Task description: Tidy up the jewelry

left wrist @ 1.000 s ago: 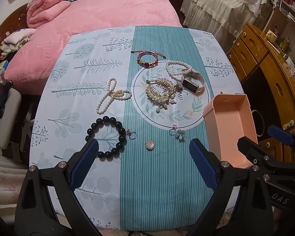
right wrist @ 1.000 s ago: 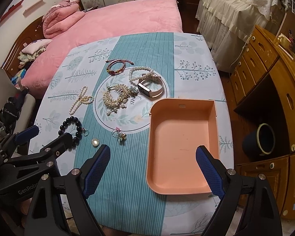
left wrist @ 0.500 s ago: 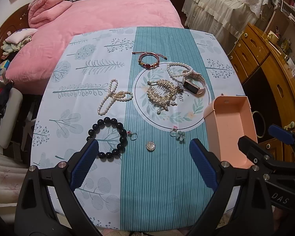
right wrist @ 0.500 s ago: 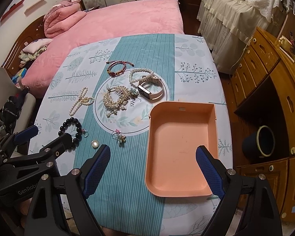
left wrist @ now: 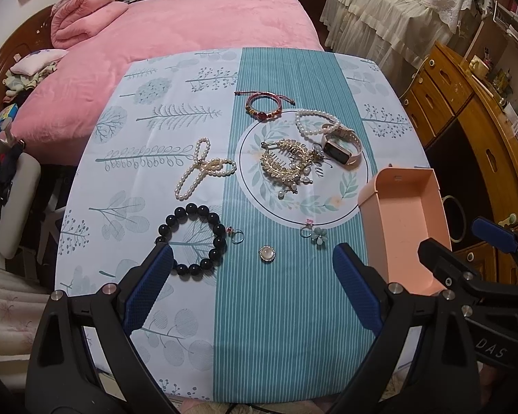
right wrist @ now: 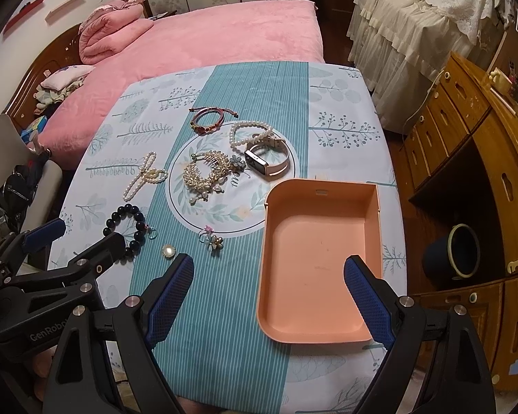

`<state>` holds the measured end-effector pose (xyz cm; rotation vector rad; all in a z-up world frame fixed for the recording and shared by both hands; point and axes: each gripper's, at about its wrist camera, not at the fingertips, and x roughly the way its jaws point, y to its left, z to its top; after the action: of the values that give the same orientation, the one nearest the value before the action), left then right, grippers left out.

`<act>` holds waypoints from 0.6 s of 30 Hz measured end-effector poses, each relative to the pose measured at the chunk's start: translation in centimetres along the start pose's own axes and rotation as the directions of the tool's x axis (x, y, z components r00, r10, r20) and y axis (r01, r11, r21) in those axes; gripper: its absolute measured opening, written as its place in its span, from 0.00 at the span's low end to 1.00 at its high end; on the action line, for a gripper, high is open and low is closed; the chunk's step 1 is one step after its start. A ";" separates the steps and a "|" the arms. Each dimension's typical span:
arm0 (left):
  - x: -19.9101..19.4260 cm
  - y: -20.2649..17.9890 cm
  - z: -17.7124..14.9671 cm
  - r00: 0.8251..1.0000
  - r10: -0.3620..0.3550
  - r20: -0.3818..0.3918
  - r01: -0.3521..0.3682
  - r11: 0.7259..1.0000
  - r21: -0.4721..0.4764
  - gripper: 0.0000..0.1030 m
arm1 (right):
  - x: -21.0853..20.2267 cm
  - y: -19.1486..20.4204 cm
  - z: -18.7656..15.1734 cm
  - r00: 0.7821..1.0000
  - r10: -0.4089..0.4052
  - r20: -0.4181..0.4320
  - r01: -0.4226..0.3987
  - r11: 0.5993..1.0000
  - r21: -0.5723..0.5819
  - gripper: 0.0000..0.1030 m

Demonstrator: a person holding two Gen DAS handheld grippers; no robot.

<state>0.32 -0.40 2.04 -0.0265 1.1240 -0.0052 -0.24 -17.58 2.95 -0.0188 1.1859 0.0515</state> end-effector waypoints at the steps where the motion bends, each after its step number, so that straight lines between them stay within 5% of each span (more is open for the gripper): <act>1: -0.1 0.0 -0.1 1.000 -0.004 -0.002 0.004 1.000 -0.003 0.90 | -0.1 0.0 0.0 1.000 0.002 0.000 -0.002 1.000 0.001 0.88; 18: -1.3 0.6 0.0 0.999 0.021 0.025 -0.020 0.999 -0.031 0.90 | -0.9 1.0 -0.2 1.000 0.001 0.020 -0.001 0.999 -0.036 0.84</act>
<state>-0.22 0.27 3.26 -0.0421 1.0986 0.0304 -0.80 -16.64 3.76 -0.0496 1.1651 0.0741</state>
